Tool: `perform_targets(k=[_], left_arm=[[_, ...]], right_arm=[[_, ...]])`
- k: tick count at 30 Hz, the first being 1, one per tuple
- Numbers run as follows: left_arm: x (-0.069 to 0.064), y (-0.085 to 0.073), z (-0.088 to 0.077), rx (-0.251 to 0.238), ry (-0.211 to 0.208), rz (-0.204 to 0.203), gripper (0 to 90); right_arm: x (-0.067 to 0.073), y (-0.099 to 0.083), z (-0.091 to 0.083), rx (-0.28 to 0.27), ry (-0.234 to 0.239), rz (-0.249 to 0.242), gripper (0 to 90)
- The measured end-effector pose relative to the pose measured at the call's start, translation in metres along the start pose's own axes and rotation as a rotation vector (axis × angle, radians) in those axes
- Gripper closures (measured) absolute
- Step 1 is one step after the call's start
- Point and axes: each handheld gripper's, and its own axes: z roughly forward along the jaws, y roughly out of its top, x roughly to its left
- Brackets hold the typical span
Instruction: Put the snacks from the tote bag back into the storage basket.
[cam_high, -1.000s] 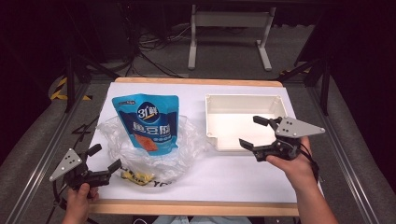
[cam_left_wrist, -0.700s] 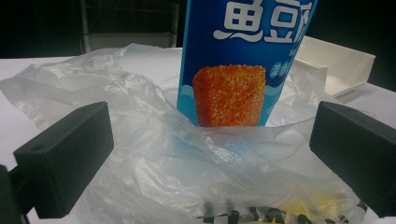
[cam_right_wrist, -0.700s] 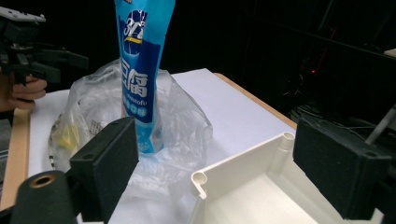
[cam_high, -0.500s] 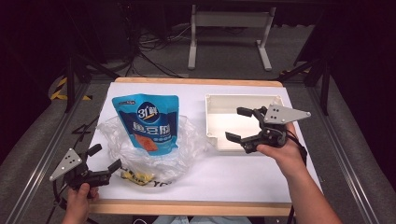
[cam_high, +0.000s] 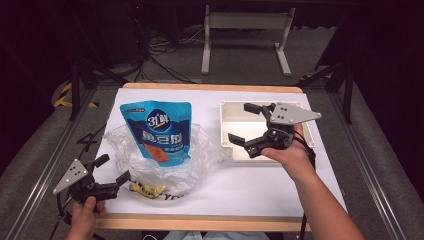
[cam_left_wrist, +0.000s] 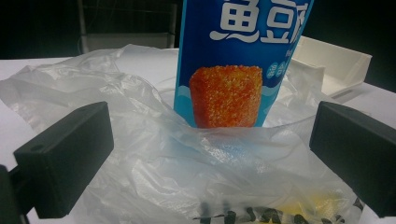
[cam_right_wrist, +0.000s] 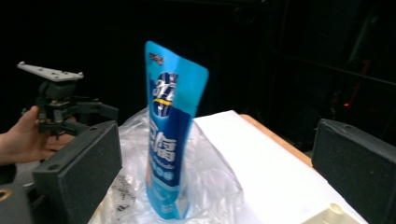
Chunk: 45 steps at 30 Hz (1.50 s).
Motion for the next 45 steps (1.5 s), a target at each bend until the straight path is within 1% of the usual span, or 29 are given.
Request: perform_targets(k=[4, 7, 10, 12, 13, 16, 17, 18, 19, 21, 23, 24, 25, 26, 27, 28, 31, 32, 33, 37, 38, 40, 43, 44, 45], left_arm=[[0.0, 0.0, 0.0, -0.003, -0.001, 0.002, 0.4], [0.0, 0.0, -0.001, -0.007, -0.001, 0.0, 0.4], [0.0, 0.0, -0.001, -0.001, -0.003, 0.001, 0.4], [0.0, 0.0, -0.001, -0.003, -0.004, 0.001, 0.4], [0.0, 0.001, -0.001, -0.002, -0.003, 0.001, 0.4], [0.001, 0.001, -0.002, -0.004, -0.003, -0.002, 0.4], [0.001, 0.001, -0.002, -0.005, -0.004, -0.003, 0.4], [0.001, 0.001, -0.002, -0.005, -0.004, -0.004, 0.4], [0.001, 0.001, -0.002, -0.005, -0.004, -0.004, 0.4], [0.001, 0.001, -0.002, -0.007, -0.005, -0.004, 0.4], [0.001, 0.001, -0.002, -0.007, -0.006, -0.004, 0.4], [0.001, 0.001, -0.002, -0.007, -0.006, -0.004, 0.4], [0.001, 0.001, -0.002, -0.008, -0.006, -0.004, 0.4], [0.0, 0.001, -0.002, -0.012, -0.006, -0.005, 0.4], [0.0, 0.001, -0.002, -0.012, -0.006, -0.005, 0.4], [0.001, 0.001, -0.002, -0.015, -0.007, -0.005, 0.5], [0.001, 0.001, -0.002, -0.01, -0.009, -0.004, 0.5], [0.001, 0.001, -0.002, -0.01, -0.01, -0.004, 0.4], [0.001, 0.001, -0.002, -0.014, -0.01, -0.005, 0.4], [0.0, 0.001, -0.002, -0.018, -0.012, -0.006, 0.4], [0.001, 0.001, -0.002, -0.012, -0.012, -0.004, 0.4], [0.001, 0.001, -0.002, -0.012, -0.013, -0.005, 0.4], [0.001, 0.001, -0.003, -0.014, -0.013, -0.006, 0.4], [0.001, 0.001, -0.003, -0.014, -0.013, -0.006, 0.4], [0.001, 0.001, -0.003, -0.014, -0.014, -0.006, 0.4]], right_arm=[[0.004, 0.006, 0.014, 0.027, 0.024, -0.03, 2.8], [0.006, 0.009, 0.024, 0.027, 0.039, -0.032, 2.6], [0.004, 0.011, 0.035, 0.033, 0.041, -0.034, 3.5], [0.002, 0.01, 0.042, 0.038, 0.039, -0.05, 5.6], [0.002, 0.009, 0.046, 0.042, 0.039, -0.052, 6.3], [-0.001, 0.004, 0.058, 0.052, 0.064, -0.037, 7.9], [-0.002, 0.003, 0.062, 0.059, 0.071, -0.038, 7.9], [-0.002, 0.002, 0.065, 0.064, 0.071, -0.036, 7.9], [-0.002, 0.002, 0.065, 0.064, 0.071, -0.036, 7.9], [0.0, 0.0, 0.072, 0.058, 0.046, -0.044, 8.0], [0.001, -0.001, 0.078, 0.051, 0.049, -0.037, 7.9], [0.002, -0.002, 0.084, 0.046, 0.052, -0.033, 7.9], [0.002, -0.002, 0.084, 0.046, 0.052, -0.033, 7.9], [0.003, -0.005, 0.091, 0.06, 0.067, -0.022, 7.4], [0.003, -0.005, 0.091, 0.06, 0.067, -0.022, 7.4], [0.005, -0.008, 0.098, 0.078, 0.072, -0.026, 7.4], [0.008, -0.012, 0.104, 0.09, 0.071, -0.031, 7.4], [0.01, -0.016, 0.11, 0.093, 0.075, -0.025, 7.4], [0.01, -0.016, 0.11, 0.093, 0.075, -0.025, 7.4], [0.013, -0.025, 0.123, 0.104, 0.107, -0.026, 7.5], [0.013, -0.027, 0.125, 0.112, 0.114, -0.027, 7.5], [0.013, -0.031, 0.132, 0.117, 0.118, -0.028, 7.7], [0.013, -0.036, 0.138, 0.111, 0.141, -0.019, 11.0], [0.013, -0.036, 0.138, 0.111, 0.141, -0.019, 11.0], [0.013, -0.039, 0.141, 0.115, 0.154, -0.018, 13.8]])
